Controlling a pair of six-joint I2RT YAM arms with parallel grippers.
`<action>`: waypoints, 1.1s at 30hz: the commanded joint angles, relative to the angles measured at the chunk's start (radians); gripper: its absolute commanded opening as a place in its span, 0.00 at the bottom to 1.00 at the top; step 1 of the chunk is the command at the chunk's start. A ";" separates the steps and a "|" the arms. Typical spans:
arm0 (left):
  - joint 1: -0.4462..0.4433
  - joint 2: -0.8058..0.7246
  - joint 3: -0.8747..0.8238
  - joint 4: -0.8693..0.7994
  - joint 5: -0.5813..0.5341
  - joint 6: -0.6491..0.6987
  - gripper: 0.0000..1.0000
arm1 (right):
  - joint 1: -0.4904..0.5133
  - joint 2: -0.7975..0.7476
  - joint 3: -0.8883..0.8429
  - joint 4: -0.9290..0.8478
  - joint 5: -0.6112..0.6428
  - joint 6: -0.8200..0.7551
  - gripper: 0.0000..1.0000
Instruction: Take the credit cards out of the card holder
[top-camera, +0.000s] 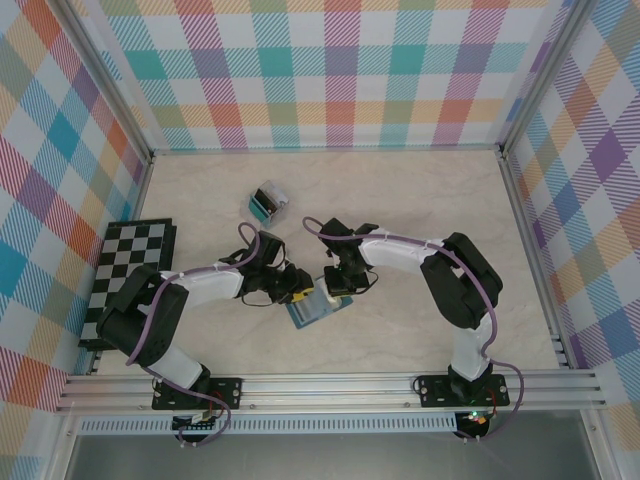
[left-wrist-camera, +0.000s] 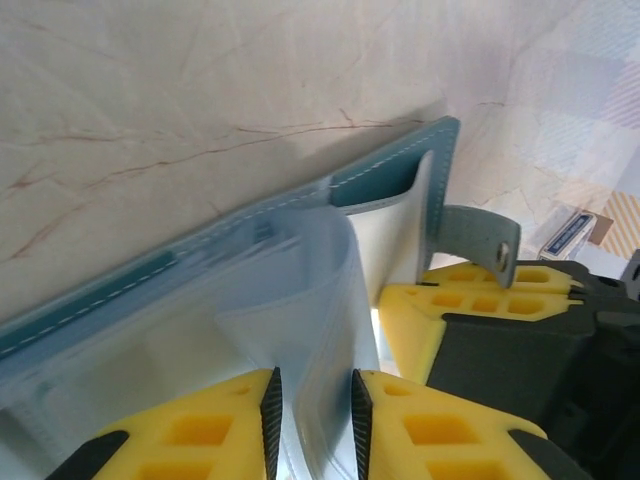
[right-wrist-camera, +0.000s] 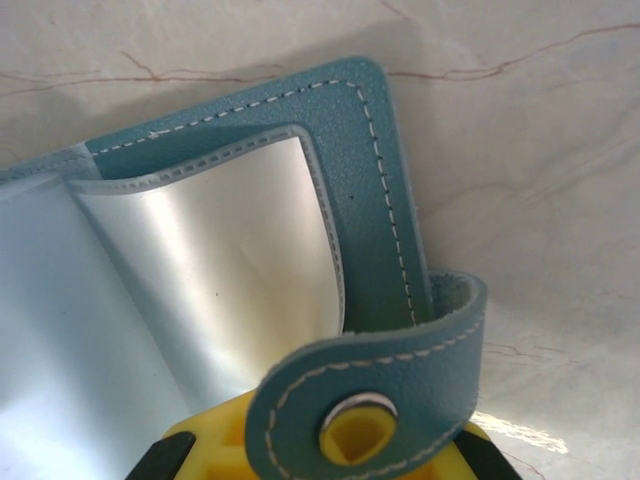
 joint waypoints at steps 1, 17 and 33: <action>-0.010 0.009 0.019 0.019 0.019 0.001 0.25 | 0.008 -0.022 -0.020 0.014 -0.039 0.007 0.07; -0.044 0.043 0.065 0.112 0.031 -0.081 0.40 | 0.008 -0.235 -0.138 0.079 -0.003 0.124 0.25; -0.094 0.132 0.159 0.145 0.015 -0.117 0.47 | 0.008 -0.403 -0.269 0.157 -0.020 0.095 0.33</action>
